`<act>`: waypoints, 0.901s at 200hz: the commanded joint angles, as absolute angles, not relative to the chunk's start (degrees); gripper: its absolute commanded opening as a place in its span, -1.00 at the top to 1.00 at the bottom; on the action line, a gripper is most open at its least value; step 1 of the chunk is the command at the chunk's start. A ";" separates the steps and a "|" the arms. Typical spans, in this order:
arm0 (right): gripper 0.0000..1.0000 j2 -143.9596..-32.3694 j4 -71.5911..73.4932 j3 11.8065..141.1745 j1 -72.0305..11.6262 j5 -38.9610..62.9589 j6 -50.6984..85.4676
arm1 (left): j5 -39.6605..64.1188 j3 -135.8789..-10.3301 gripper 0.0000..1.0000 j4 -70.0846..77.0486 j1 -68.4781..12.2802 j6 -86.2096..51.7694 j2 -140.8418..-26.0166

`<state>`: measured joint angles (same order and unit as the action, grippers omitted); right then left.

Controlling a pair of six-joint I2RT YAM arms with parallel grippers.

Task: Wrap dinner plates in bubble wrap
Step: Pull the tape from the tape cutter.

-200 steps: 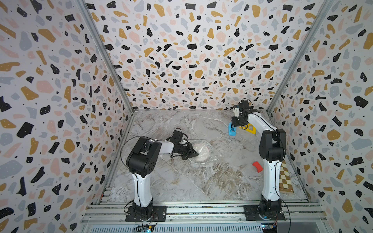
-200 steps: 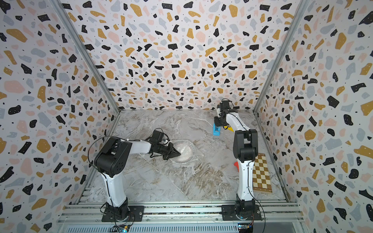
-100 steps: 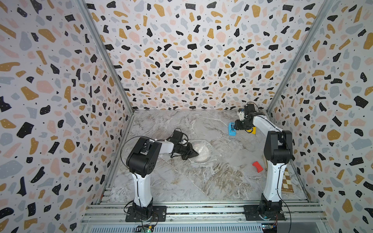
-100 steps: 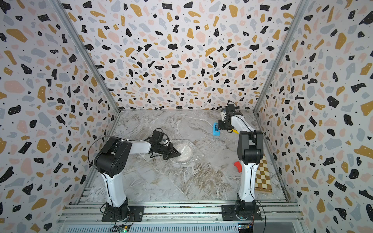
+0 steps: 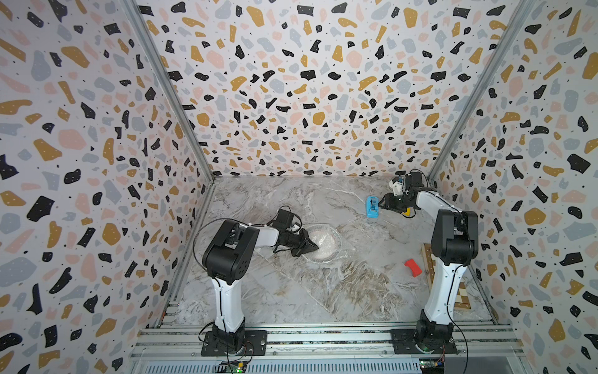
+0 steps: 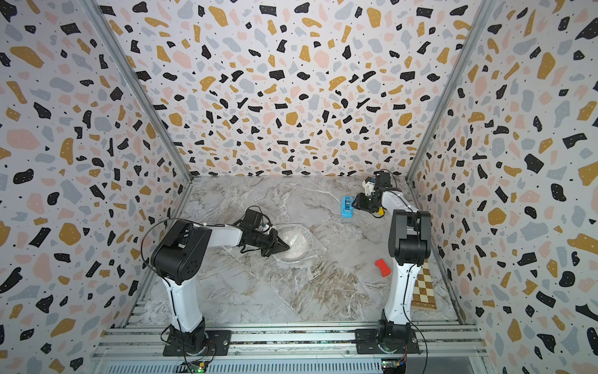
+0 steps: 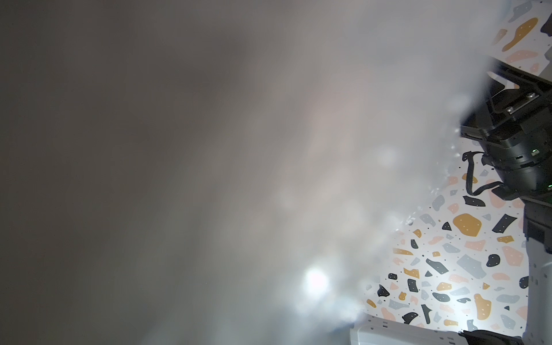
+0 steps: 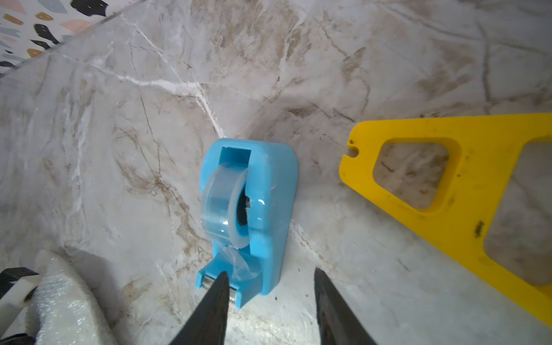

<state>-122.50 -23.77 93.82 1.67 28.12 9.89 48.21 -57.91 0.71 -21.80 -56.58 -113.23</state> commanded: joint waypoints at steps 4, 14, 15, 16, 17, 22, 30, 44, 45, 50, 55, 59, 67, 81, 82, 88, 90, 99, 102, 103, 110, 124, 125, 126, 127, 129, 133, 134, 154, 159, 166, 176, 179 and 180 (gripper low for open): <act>0.06 -120.12 -20.52 93.60 1.73 33.62 12.79 | 39.72 -56.60 0.78 -4.39 -21.46 -56.25 -117.39; 0.06 -120.38 -19.98 93.60 1.72 34.63 13.33 | 39.73 -56.60 0.78 -4.39 -21.45 -56.25 -117.50; 0.06 -120.44 -19.92 93.60 1.74 34.63 13.39 | 39.73 -56.60 0.78 -4.39 -21.45 -56.25 -117.51; 0.06 -120.47 -19.89 93.60 1.70 34.72 13.46 | 39.73 -56.60 0.78 -4.39 -21.45 -56.25 -117.51; 0.06 -120.48 -19.83 93.65 1.69 34.76 13.50 | 39.73 -56.65 0.78 -4.44 -21.45 -56.25 -117.51; 0.06 -120.58 -19.74 93.68 1.69 34.87 13.68 | 39.77 -56.69 0.78 -4.40 -21.45 -56.25 -117.59; 0.06 -120.88 -19.72 93.76 1.68 34.98 13.96 | 39.78 -56.77 0.78 -4.39 -21.45 -56.25 -117.64; 0.06 -121.45 -19.91 94.01 1.69 34.56 14.02 | 39.80 -56.80 0.78 -4.39 -21.45 -56.25 -117.77; 0.06 -121.50 -19.93 94.03 1.68 34.51 14.04 | 39.85 -56.79 0.78 -4.39 -21.45 -56.25 -117.77; 0.06 -121.63 -20.11 94.02 1.70 34.21 14.15 | 39.79 -56.81 0.78 -4.39 -21.45 -56.25 -117.77; 0.06 -121.79 -20.22 94.04 1.67 33.89 14.14 | 39.74 -56.85 0.78 -4.39 -21.49 -56.19 -117.77; 0.07 -121.90 -20.30 94.03 1.69 33.59 14.08 | 39.73 -56.79 0.78 -4.44 -21.45 -56.19 -117.77; 0.07 -122.07 -20.56 94.04 1.72 32.96 14.17 | 39.78 -56.78 0.78 -4.48 -21.50 -56.17 -117.86; 0.07 -122.26 -20.80 93.87 1.67 32.17 14.09 | 39.75 -56.78 0.78 -4.41 -21.38 -56.17 -117.95; 0.07 -122.30 -20.73 93.87 1.67 32.13 14.08 | 39.74 -56.82 0.78 -4.40 -21.37 -56.16 -117.95; 0.08 -122.43 -20.66 93.74 1.72 32.08 14.11 | 39.74 -56.86 0.78 -4.42 -21.40 -56.21 -118.03; 0.08 -122.43 -20.63 93.77 1.73 32.08 14.12 | 39.73 -56.86 0.78 -4.40 -21.39 -56.24 -118.03; 0.09 -122.65 -20.65 93.71 1.72 32.08 14.14 | 39.73 -56.87 0.78 -4.39 -21.36 -56.25 -118.04; 0.09 -122.80 -20.65 93.77 1.75 32.12 14.13 | 39.75 -56.87 0.78 -4.39 -21.36 -56.25 -118.02; 0.10 -122.79 -20.70 93.77 1.71 32.15 14.14 | 39.74 -56.91 0.78 -4.44 -21.40 -56.25 -118.03; 0.12 -122.88 -20.50 93.69 1.74 32.23 14.09 | 39.82 -56.96 0.78 -4.43 -21.41 -56.25 -118.12; 0.16 -123.21 -20.26 93.58 1.70 32.60 14.18 | 39.73 -56.95 0.78 -4.48 -21.36 -56.25 -118.12; 0.16 -123.26 -20.24 93.59 1.73 32.69 14.21 | 39.73 -56.95 0.78 -4.48 -21.40 -56.25 -118.12; 0.16 -123.33 -20.27 93.55 1.74 32.74 14.22 | 39.73 -56.95 0.78 -4.48 -21.38 -56.25 -118.12; 0.17 -123.32 -20.24 93.58 1.71 32.85 14.27 | 39.73 -56.95 0.78 -4.48 -21.37 -56.25 -118.12; 0.17 -123.36 -20.16 93.55 1.68 32.93 14.29 | 39.73 -56.95 0.78 -4.48 -21.36 -56.25 -118.12; 0.18 -123.44 -20.10 93.58 1.73 33.10 14.28 | 39.75 -57.00 0.78 -4.48 -21.36 -56.25 -118.12; 0.18 -123.46 -20.07 93.59 1.70 33.12 14.30 | 39.74 -56.98 0.78 -4.48 -21.36 -56.25 -118.08; 0.20 -123.79 -19.95 93.64 1.69 33.14 14.35 | 39.65 -56.98 0.78 -4.48 -21.36 -56.25 -118.10; 0.20 -123.89 -19.95 93.67 1.72 33.05 14.33 | 39.64 -56.95 0.78 -4.53 -21.36 -56.25 -118.15; 0.20 -123.93 -19.86 93.68 1.67 33.02 14.33 | 39.64 -56.95 0.78 -4.52 -21.37 -56.25 -118.21; 0.21 -124.06 -19.70 93.60 1.72 33.06 14.57 | 39.69 -56.95 0.78 -4.48 -21.36 -56.25 -118.20; 0.21 -124.14 -19.66 93.67 1.72 33.11 14.55 | 39.69 -56.99 0.78 -4.48 -21.38 -56.25 -118.23; 0.21 -124.16 -19.72 93.68 1.74 33.12 14.57 | 39.66 -57.01 0.78 -4.48 -21.37 -56.25 -118.27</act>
<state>-124.18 -19.86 93.62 1.65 32.71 14.15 48.86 -58.17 0.71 -21.56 -56.58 -113.67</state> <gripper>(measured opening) 0.398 0.110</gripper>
